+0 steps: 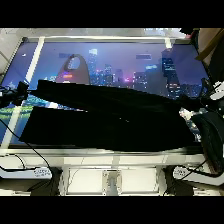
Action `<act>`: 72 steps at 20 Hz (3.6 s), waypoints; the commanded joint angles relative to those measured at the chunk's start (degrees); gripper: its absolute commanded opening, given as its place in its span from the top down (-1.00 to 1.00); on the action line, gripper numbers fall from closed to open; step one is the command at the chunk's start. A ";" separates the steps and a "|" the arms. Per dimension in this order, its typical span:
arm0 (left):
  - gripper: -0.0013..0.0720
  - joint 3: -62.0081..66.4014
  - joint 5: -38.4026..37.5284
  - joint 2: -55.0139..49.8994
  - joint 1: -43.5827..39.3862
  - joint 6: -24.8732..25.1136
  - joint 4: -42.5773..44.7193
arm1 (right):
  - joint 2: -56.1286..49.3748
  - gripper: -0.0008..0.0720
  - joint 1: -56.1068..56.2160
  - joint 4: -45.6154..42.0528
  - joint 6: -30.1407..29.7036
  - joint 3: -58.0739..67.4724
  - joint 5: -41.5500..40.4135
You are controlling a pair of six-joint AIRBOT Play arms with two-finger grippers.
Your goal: Fold the clothes and pants, and hang the long-sleeved shirts on hangers.
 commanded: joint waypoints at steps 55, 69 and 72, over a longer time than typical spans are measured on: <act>0.96 14.88 12.15 3.34 -5.38 14.27 -0.44 | -16.59 0.93 0.72 11.58 -0.04 18.60 -9.33; -0.93 17.05 -28.89 -7.02 -2.21 -5.38 39.60 | -14.62 0.31 -0.79 6.97 -0.59 18.67 5.92; -0.93 17.05 -30.38 -3.17 0.11 -6.45 39.85 | -9.90 0.07 -4.74 4.74 -0.59 18.67 11.10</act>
